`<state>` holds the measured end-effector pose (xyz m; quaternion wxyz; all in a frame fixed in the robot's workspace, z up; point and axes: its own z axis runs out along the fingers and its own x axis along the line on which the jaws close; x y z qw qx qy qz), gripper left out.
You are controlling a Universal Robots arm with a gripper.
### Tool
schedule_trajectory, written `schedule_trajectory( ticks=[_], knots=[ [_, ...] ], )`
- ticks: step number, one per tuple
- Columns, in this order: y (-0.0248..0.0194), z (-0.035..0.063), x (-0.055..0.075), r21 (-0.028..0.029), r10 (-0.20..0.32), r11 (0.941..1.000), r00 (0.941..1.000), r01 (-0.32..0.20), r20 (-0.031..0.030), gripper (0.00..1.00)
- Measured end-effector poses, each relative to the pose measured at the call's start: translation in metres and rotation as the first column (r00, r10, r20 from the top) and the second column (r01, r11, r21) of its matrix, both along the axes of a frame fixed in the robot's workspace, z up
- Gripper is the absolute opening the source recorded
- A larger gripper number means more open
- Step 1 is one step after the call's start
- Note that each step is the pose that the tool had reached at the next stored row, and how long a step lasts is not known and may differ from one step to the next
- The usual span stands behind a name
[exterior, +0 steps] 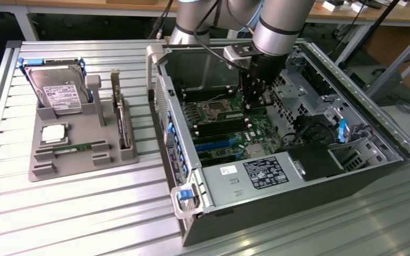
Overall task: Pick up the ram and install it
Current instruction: 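Insert the ram into the slot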
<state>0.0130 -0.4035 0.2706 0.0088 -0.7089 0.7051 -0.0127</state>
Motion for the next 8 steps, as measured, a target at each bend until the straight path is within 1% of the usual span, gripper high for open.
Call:
schedule_trajectory(
  ticks=[8],
  knots=[
    [0.0000,-0.0051,0.0000,-0.0001,0.000,1.0000,1.0000,0.000,0.0000,0.13]
  ],
)
